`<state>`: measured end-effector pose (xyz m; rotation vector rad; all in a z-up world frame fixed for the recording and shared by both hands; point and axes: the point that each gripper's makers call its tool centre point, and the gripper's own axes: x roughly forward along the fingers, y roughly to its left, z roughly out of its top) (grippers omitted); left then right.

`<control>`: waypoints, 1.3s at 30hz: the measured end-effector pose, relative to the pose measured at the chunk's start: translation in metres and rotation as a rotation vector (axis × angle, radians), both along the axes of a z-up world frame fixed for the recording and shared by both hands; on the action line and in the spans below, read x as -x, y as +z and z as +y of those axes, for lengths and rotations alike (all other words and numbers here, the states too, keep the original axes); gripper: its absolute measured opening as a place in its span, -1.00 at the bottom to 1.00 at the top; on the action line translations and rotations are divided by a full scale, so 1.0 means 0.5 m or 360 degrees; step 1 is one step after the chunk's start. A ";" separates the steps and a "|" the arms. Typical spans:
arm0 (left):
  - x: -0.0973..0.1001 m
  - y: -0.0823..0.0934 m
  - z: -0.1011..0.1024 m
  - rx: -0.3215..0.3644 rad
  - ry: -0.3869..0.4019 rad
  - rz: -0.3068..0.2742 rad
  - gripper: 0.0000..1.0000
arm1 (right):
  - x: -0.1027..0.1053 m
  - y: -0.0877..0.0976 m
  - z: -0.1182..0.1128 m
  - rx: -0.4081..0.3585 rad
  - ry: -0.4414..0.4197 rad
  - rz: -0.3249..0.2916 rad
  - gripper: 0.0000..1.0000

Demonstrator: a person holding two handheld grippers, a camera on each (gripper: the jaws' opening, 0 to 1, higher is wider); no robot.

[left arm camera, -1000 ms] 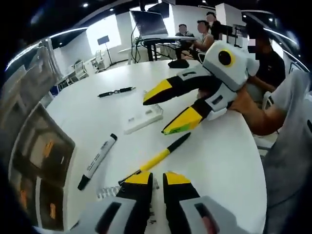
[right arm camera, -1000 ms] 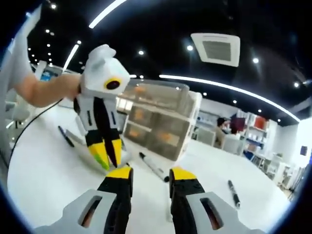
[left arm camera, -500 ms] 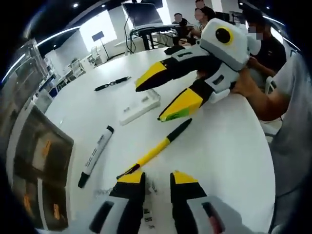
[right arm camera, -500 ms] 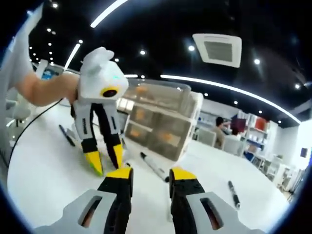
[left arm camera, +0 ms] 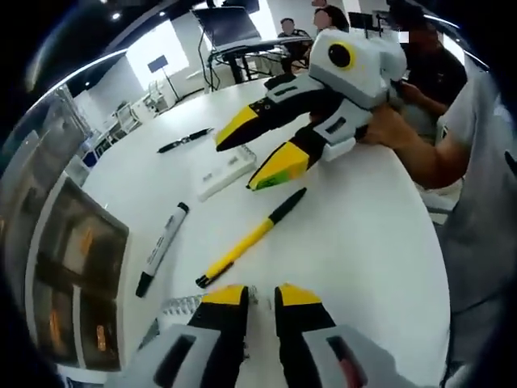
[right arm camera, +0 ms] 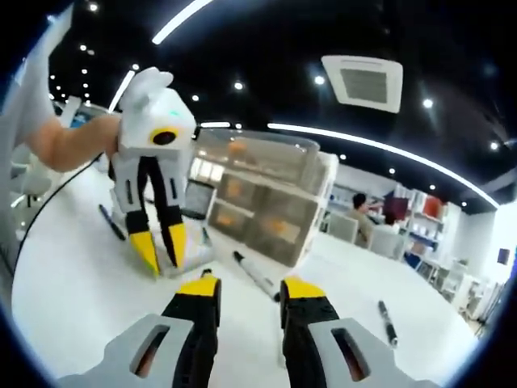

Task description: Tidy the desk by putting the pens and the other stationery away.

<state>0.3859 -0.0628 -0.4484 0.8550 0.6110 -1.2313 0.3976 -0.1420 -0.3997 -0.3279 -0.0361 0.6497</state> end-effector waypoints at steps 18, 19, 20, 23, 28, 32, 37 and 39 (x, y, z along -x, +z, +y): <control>-0.004 -0.004 0.014 -0.0110 0.0093 0.0210 -0.81 | 0.000 -0.002 0.000 0.0004 0.0001 0.0002 -0.46; 0.001 -0.005 0.020 -0.0146 0.0061 0.0213 -0.81 | 0.000 -0.002 0.000 0.0003 0.0000 0.0003 -0.47; 0.007 -0.005 0.025 -0.0183 0.0029 0.0216 -0.93 | 0.000 -0.002 0.000 0.0002 0.0000 0.0004 -0.47; 0.021 -0.015 0.041 -0.0277 0.0007 0.0210 -0.94 | 0.000 -0.002 0.000 0.0001 0.0000 0.0004 -0.47; 0.027 -0.020 0.051 -0.0381 -0.0023 0.0168 -0.94 | 0.000 0.001 0.000 -0.0004 0.0001 -0.0005 -0.47; 0.024 -0.021 0.047 -0.0432 -0.0049 0.0148 -0.93 | 0.001 0.001 0.000 -0.0004 0.0005 -0.0005 -0.47; 0.026 -0.016 0.041 -0.0446 -0.0065 0.0170 -0.89 | 0.001 -0.003 0.002 0.0009 0.0010 0.0000 -0.47; 0.025 -0.016 0.038 -0.0445 -0.0065 0.0175 -0.88 | 0.001 -0.002 0.001 0.0006 0.0010 -0.0003 -0.47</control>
